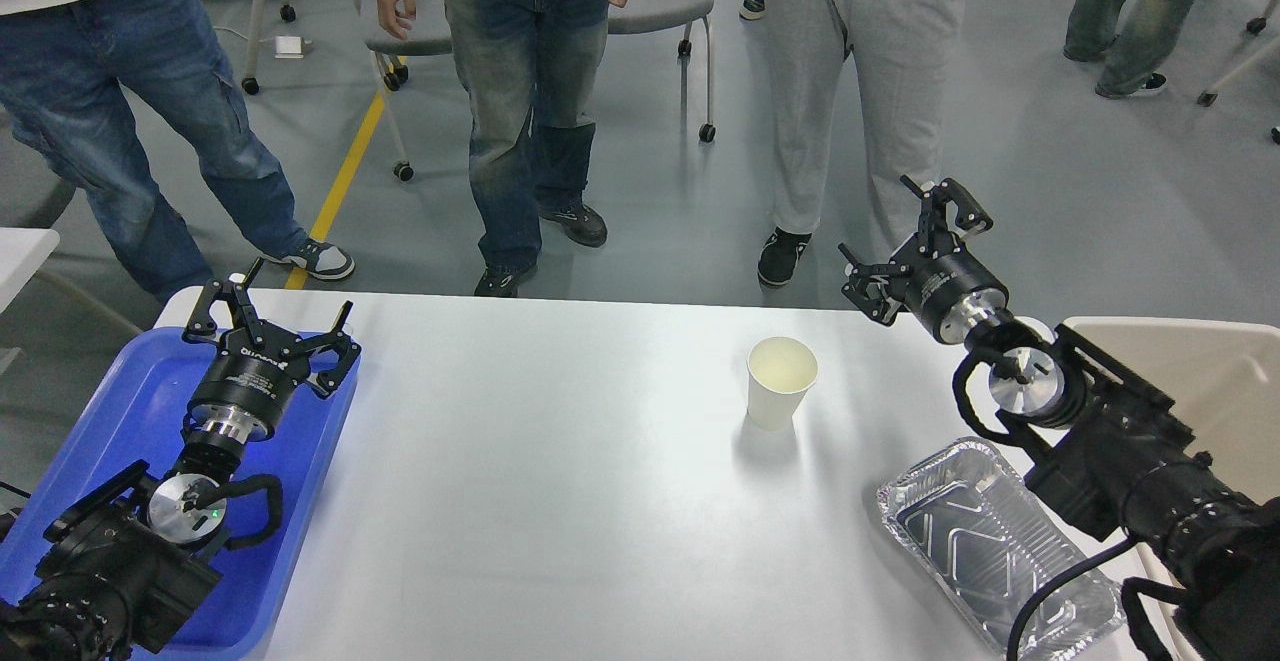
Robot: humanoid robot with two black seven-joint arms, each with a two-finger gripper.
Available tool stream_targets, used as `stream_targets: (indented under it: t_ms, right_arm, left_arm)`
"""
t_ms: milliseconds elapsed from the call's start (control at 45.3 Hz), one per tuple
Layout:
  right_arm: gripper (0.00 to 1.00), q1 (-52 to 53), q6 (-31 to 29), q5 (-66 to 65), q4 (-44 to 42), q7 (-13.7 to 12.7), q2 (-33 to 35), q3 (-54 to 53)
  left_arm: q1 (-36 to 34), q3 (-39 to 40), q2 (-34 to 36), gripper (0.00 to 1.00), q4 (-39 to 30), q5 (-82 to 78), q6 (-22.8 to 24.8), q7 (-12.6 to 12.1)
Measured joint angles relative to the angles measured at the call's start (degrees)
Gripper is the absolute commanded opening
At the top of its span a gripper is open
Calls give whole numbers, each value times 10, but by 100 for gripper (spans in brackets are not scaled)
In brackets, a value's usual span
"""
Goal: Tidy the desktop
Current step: 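Raise the right gripper up and swing it toward the white paper cup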
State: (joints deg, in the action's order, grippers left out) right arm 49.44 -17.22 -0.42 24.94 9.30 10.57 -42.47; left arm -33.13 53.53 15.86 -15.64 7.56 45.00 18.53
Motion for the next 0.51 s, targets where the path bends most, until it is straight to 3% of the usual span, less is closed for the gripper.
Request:
stream_targets:
  t_ms: [508]
  right_arm:
    - [100, 113, 1, 7, 12, -63, 98, 63]
  left_arm:
    - [0, 0, 0, 100, 0, 0, 0, -1]
